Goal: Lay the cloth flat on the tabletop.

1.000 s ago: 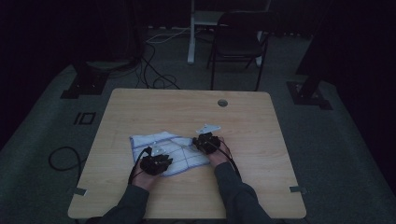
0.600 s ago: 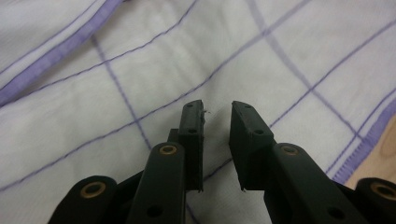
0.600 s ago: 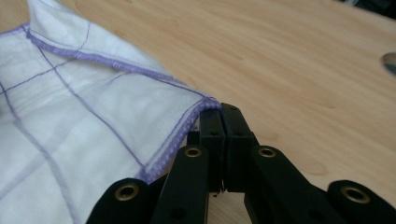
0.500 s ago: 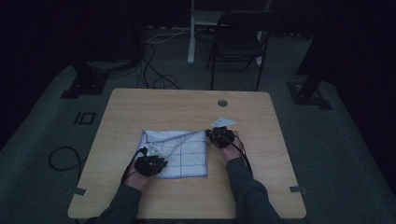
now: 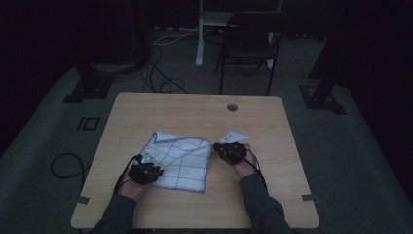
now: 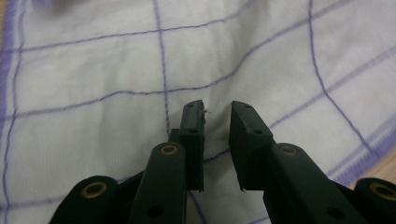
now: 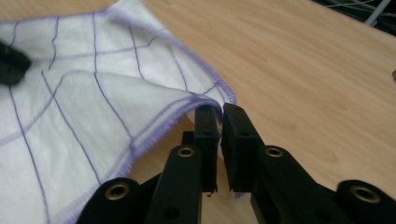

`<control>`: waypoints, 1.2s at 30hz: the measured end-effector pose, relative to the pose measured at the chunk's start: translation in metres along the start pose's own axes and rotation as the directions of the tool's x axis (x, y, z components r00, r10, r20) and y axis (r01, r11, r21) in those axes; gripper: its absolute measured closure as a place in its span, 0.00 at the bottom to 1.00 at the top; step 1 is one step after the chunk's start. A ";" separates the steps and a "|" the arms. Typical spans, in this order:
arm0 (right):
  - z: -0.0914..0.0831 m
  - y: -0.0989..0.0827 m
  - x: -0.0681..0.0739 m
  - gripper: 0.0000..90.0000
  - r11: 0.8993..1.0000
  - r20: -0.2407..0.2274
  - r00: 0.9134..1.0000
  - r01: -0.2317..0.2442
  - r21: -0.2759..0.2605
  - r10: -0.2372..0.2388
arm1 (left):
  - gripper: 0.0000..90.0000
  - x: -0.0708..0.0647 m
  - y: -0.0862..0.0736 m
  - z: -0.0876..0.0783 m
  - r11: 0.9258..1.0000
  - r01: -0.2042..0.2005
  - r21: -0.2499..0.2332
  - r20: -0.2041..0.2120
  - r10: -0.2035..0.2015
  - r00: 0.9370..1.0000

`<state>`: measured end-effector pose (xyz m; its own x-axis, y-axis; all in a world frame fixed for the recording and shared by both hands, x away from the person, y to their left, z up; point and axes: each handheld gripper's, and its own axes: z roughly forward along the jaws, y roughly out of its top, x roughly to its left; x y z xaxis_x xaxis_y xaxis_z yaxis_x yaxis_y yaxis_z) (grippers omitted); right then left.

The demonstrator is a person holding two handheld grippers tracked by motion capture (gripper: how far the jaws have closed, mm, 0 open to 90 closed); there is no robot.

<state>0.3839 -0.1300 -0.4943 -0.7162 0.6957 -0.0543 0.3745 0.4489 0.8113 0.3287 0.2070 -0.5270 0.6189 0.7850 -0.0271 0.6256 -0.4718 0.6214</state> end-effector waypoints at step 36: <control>0.039 -0.021 0.001 0.81 0.982 0.071 0.991 -0.124 0.140 0.115 | 0.69 -0.010 -0.006 -0.004 0.999 -0.054 -0.002 0.070 0.054 0.996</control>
<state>0.3982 -0.1170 -0.5340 -0.6247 0.7809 -0.0025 0.5388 0.4334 0.7224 0.3164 0.2034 -0.5278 0.6837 0.7282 -0.0480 0.5902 -0.5131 0.6233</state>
